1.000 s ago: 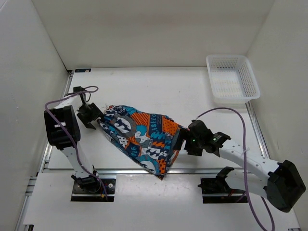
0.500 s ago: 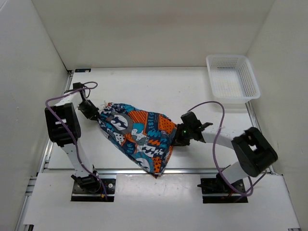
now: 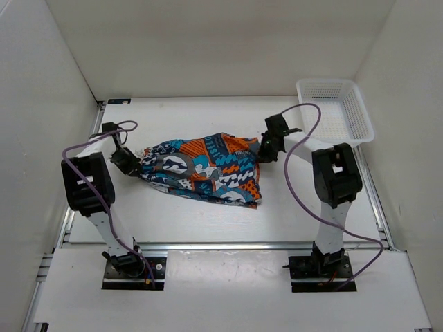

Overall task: Fold and stack the shorts
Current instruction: Fold the shorts

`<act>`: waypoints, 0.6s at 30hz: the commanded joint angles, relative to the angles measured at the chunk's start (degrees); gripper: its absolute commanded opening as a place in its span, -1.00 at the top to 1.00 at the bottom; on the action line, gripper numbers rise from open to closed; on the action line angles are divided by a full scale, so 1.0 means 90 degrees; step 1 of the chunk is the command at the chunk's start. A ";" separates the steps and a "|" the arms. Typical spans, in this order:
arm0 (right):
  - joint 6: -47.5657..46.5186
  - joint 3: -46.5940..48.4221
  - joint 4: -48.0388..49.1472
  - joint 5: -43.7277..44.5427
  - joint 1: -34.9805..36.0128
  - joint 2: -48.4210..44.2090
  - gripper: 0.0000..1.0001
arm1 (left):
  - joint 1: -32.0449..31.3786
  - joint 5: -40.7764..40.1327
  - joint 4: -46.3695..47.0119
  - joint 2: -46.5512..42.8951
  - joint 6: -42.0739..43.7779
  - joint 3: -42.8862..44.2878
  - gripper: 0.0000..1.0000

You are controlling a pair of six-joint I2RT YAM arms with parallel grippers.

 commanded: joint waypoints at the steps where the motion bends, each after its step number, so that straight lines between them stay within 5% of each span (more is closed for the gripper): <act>1: -0.0589 0.0895 -0.0827 0.0297 0.0045 0.0265 0.57 | 0.0033 -0.0121 0.0028 -0.0621 0.0024 -0.0078 0.67; 3: -0.0657 0.1053 -0.0896 0.0355 0.0103 0.0013 0.05 | 0.0033 -0.0180 -0.0108 -0.0787 0.0083 -0.0078 0.30; 4: -0.0716 0.1159 -0.0955 0.0472 0.0171 -0.0105 -0.39 | 0.0033 -0.0181 -0.0109 -0.0788 0.0141 -0.0011 0.08; 5: -0.0716 0.1218 -0.1032 0.0540 0.0172 -0.0222 -0.50 | 0.0033 -0.0181 -0.0177 -0.0894 0.0141 -0.0010 -0.49; 9: -0.0911 0.1405 -0.1374 0.0717 0.0386 -0.1031 -0.82 | 0.0033 -0.0356 -0.0236 -0.1129 0.0268 -0.0078 -1.00; 14: -0.0970 0.1268 -0.1657 0.0775 0.0533 -0.1834 -0.87 | 0.0033 -0.0074 -0.0149 -0.0886 0.0268 -0.0195 -0.93; 18: -0.0970 0.1141 -0.1824 0.0834 0.0669 -0.2537 -0.89 | 0.0033 0.0083 0.0086 -0.0622 0.0142 -0.0264 -0.59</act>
